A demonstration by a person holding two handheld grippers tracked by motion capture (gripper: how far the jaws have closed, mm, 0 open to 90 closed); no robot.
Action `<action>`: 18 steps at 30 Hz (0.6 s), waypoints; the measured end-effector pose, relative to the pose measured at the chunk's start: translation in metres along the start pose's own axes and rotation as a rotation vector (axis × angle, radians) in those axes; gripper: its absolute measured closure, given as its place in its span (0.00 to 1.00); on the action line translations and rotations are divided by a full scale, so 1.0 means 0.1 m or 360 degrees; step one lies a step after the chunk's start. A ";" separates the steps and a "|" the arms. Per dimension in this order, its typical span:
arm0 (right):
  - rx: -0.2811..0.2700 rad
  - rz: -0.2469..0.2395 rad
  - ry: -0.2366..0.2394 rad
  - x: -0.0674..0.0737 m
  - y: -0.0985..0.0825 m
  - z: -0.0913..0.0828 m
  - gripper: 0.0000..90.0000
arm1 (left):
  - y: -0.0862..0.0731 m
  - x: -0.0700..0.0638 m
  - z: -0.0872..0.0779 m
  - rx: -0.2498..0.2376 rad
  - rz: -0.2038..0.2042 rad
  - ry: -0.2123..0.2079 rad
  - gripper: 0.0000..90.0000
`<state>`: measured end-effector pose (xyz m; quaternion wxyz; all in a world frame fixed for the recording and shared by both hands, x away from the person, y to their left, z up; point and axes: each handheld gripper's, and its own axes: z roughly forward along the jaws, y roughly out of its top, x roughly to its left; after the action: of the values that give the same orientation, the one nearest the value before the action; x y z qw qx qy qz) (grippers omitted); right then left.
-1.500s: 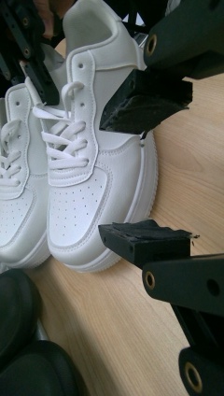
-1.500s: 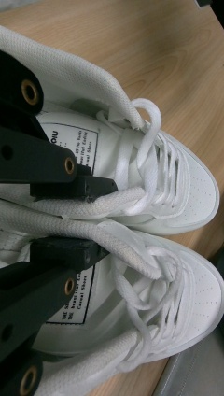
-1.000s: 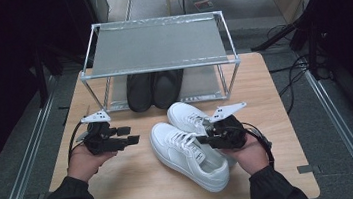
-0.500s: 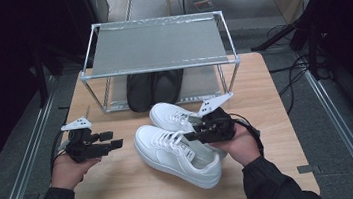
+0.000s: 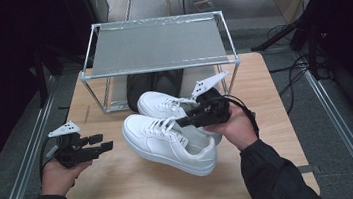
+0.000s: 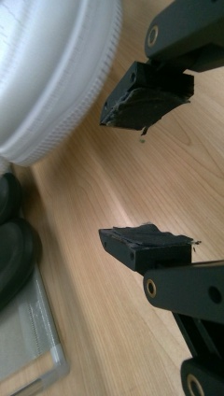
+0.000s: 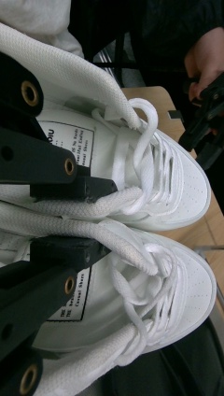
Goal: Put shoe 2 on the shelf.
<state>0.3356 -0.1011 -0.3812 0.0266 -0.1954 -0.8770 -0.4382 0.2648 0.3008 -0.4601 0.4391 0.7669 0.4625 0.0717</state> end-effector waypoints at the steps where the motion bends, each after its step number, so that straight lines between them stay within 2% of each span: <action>1: -0.0001 -0.0008 -0.0001 0.01 0.05 -0.03 0.85 | 0.00 0.00 0.00 0.0003 -0.0003 -0.0002 0.44; 9: -0.0025 -0.0072 0.0010 0.07 0.48 -0.30 0.85 | 0.00 0.01 0.02 0.0008 0.0001 -0.0018 0.44; 12: -0.0042 -0.0091 0.0027 0.07 0.67 -0.36 0.85 | 0.01 0.00 0.04 0.0001 -0.0022 -0.0062 0.44; 15: -0.0070 -0.0078 0.0030 0.05 0.84 -0.38 0.86 | 0.01 -0.03 0.06 0.0006 -0.0002 -0.0068 0.45; 18: -0.0078 -0.0024 0.0029 -0.02 0.99 -0.38 0.86 | 0.01 -0.06 0.09 0.0019 0.0017 -0.0082 0.45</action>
<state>0.3691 -0.0786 -0.2834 0.0263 -0.1854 -0.8671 -0.4616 0.2669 0.2903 -0.4629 0.4458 0.7737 0.4473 0.0514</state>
